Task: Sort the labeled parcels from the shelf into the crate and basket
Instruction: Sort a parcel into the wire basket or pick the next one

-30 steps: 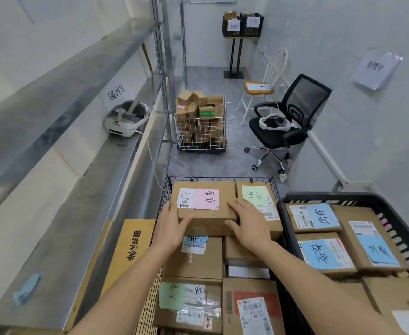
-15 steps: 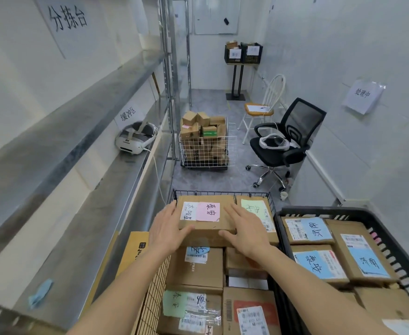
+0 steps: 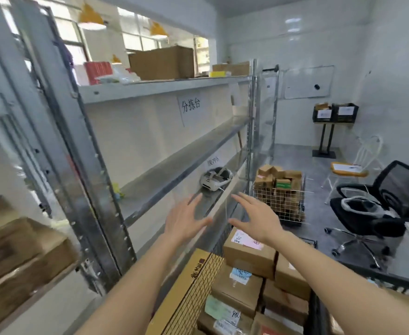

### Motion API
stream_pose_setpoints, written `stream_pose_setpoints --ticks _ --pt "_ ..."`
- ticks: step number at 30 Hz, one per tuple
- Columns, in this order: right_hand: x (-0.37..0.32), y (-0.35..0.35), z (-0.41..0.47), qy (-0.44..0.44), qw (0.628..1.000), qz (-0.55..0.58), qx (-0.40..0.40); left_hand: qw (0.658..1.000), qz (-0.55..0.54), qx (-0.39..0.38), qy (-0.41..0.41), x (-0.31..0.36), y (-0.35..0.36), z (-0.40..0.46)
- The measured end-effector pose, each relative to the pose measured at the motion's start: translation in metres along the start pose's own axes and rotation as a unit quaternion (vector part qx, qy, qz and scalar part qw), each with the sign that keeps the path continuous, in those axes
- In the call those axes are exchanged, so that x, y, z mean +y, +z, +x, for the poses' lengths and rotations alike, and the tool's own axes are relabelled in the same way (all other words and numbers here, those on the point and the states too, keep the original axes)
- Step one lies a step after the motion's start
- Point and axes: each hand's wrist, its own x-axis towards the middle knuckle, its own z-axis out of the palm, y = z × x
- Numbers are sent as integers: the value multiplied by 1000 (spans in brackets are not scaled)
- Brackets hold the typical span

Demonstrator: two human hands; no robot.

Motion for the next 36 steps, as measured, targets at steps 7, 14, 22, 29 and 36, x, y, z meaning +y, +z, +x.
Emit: stream_pose_setpoints --ticks 7,14,22,29,36 --pt "-106 -59 -24 -124 990 67 8 993 49 73 -78 -4 -115 -113" --pt "-257 -80 -59 -249 958 137 31 965 89 177 -173 -52 -227 -248" --pt "-434 -71 -106 -371 911 182 6 907 130 241 -320 -118 -310 -400" --pt "-570 -44 -149 -432 883 185 -23 867 121 246 -416 -196 -356 -515" --pt "-656 -6 -164 -418 894 140 -76 870 62 226 -433 -265 -371 -557"
